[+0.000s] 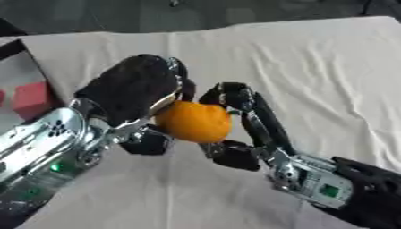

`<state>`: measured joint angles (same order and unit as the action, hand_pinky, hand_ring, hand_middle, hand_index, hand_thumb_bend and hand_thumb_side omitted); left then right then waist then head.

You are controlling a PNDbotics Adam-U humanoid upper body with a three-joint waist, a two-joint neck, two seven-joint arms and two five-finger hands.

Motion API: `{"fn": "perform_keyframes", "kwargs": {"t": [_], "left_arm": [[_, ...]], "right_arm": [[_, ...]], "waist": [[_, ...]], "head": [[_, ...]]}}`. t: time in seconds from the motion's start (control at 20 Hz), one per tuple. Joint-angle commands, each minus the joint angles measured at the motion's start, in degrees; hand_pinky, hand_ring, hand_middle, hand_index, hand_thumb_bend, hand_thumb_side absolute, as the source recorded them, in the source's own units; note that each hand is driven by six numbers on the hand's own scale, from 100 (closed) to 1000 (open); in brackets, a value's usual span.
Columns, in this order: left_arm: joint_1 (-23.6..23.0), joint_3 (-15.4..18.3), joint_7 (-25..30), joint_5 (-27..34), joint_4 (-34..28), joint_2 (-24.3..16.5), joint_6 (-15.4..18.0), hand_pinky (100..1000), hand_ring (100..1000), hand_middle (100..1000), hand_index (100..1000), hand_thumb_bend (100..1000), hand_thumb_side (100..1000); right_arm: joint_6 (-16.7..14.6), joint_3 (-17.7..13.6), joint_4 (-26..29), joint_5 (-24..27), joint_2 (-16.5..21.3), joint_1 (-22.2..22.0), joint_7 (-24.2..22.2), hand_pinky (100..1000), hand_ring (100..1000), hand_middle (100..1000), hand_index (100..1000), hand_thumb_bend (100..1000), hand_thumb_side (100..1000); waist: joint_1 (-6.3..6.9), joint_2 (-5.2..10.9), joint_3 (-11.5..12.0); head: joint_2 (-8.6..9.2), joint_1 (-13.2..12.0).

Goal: Pick up the objects with one hand, pass them to the other hand, and then place them into the box on the other side of the table.

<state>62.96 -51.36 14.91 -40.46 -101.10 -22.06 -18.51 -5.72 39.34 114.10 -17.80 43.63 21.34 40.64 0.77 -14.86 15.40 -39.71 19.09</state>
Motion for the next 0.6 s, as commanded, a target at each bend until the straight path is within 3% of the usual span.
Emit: {"fn": "perform_keyframes", "kwargs": {"t": [0.05,0.3,0.6], "left_arm": [[1.2,1.0,-0.2,0.1,-1.2,0.8,-0.3,718,507,339,425,244,150],[1.5,1.1,1.2,-0.7,-1.5,0.7,-0.6,717,507,329,417,245,153],[1.7,1.5,2.3,-1.0,-2.3,0.4,-0.9,716,508,327,415,255,154]], "right_arm": [[0.8,0.0,0.5,-1.0,0.4,0.4,0.2,294,637,504,600,500,100],[3.1,-0.1,0.5,-2.8,0.4,0.4,-0.6,375,749,622,735,697,258],[6.8,-0.1,0.5,-5.9,0.3,0.4,-2.7,436,825,735,832,768,361]], "waist": [[0.5,0.13,0.0],[0.5,0.08,0.0],[0.53,0.05,-0.1]], "head": [[-0.23,0.2],[-0.27,0.2],[-0.37,0.2]]}}
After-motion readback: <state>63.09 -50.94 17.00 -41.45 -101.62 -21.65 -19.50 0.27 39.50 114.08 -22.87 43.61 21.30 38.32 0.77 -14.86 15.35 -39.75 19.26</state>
